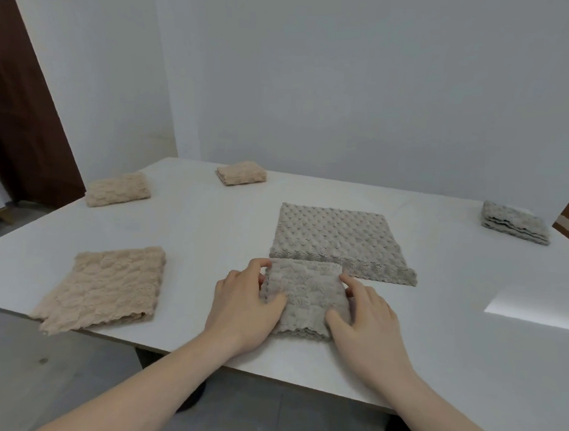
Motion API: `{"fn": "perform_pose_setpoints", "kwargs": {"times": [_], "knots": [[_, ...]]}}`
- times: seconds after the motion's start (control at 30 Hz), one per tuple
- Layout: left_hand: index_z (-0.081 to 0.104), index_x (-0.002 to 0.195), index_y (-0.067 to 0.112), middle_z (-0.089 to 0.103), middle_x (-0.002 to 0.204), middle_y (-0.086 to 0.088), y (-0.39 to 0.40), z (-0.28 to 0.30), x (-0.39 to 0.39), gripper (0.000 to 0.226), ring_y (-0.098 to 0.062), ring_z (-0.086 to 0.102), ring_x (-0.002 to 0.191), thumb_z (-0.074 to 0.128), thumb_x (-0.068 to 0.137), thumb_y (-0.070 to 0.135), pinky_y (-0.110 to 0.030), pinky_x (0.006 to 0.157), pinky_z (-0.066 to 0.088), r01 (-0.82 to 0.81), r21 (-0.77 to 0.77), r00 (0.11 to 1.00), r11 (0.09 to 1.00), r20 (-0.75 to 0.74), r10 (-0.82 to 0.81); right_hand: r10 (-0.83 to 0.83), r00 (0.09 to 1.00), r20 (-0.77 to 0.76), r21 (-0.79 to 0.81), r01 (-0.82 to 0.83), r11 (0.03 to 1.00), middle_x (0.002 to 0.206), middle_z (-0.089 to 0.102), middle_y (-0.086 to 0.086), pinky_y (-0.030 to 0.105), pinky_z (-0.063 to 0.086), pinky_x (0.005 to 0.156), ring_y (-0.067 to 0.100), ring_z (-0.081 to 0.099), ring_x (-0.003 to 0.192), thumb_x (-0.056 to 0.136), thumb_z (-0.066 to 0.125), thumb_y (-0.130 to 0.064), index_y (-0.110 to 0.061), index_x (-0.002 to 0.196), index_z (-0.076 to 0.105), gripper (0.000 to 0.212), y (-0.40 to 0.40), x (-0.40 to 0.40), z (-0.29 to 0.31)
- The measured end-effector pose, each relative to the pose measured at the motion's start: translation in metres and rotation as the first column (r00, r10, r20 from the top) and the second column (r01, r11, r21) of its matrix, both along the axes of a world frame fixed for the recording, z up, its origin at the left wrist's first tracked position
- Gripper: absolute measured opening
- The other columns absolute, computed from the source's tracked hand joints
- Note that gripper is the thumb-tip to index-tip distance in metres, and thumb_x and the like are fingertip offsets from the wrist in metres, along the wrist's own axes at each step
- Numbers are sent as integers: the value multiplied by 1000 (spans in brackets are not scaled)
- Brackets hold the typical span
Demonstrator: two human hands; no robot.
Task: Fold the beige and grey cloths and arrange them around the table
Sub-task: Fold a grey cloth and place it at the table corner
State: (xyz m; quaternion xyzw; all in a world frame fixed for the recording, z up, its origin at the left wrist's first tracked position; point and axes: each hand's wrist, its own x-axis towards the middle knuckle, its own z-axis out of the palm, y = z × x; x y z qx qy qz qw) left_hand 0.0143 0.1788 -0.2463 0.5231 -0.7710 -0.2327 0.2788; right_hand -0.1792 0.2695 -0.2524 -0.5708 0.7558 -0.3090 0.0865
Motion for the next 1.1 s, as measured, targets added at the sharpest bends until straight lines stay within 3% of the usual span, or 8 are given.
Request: {"fn": "perform_pose_setpoints", "kwargs": {"times": [0.23, 0.37, 0.43, 0.57, 0.67, 0.83, 0.93, 1.1], "knots": [[41, 130, 54, 57, 103, 23, -4, -4, 0, 54, -7, 56, 94, 62, 87, 28, -34, 88, 45, 88, 8, 989, 996, -121, -86, 80, 997, -6, 15, -80, 997, 116, 43, -32, 37, 23, 118, -5, 36, 113, 80, 41, -57, -50, 143, 31, 64, -4, -7, -2], [47, 131, 46, 57, 122, 29, 4, 1, -1, 50, -2, 57, 113, 63, 92, 19, -27, 95, 45, 126, 20, 987, 992, -102, -123, 83, 987, 135, 29, -87, 996, 115, 47, -29, 36, 29, 116, 0, 44, 116, 84, 60, -38, -50, 143, 33, 66, -2, -6, 7], [49, 129, 45, 56, 119, 29, 11, 8, -3, 48, 1, 57, 107, 62, 93, 16, -22, 90, 45, 130, 48, 990, 990, -52, -128, 64, 972, 228, 87, -86, 992, 116, 51, -28, 32, 35, 111, 0, 48, 115, 83, 65, -31, -47, 146, 31, 73, -2, -5, 20], [50, 120, 45, 57, 116, 22, 30, 48, -16, 51, 2, 58, 102, 57, 88, 6, -26, 88, 50, 54, 272, 997, 961, -75, -35, -91, 841, 533, 333, -110, 936, 103, 60, -13, 27, 56, 83, 4, 64, 89, 81, 66, -16, -34, 154, 19, 89, -4, -9, 76], [47, 104, 48, 55, 111, 12, 64, 100, -26, 49, -5, 59, 94, 50, 85, 2, -25, 77, 52, -77, 495, 981, 866, -118, 155, -179, 777, 603, 482, -176, 858, 102, 57, -5, 21, 56, 69, 8, 65, 79, 83, 63, -7, -27, 156, 14, 90, 18, -14, 129], [53, 84, 29, 56, 110, 2, 127, 168, -34, 37, -14, 58, 82, 49, 83, -8, -17, 60, 44, -63, 632, 944, 773, -215, 252, -186, 759, 623, 473, -177, 863, 108, 59, -1, 24, 56, 61, 14, 68, 85, 82, 65, -8, -35, 148, 26, 82, 79, -36, 200], [55, 78, 23, 64, 84, -5, 147, 189, -41, 32, -14, 56, 62, 51, 81, -8, -24, 51, 43, -47, 698, 923, 715, -243, 297, -179, 757, 629, 482, -199, 853, 109, 59, 0, 25, 56, 63, 17, 69, 86, 81, 70, -9, -33, 148, 28, 83, 106, -58, 223], [61, 72, 25, 71, 86, -4, 173, 210, -69, 39, -17, 54, 66, 51, 80, -12, -22, 65, 44, -36, 744, 918, 667, -238, 316, -155, 739, 656, 458, -226, 860, 109, 61, 4, 30, 59, 60, 18, 71, 78, 79, 71, -7, -34, 140, 38, 74, 129, -88, 249]]}}
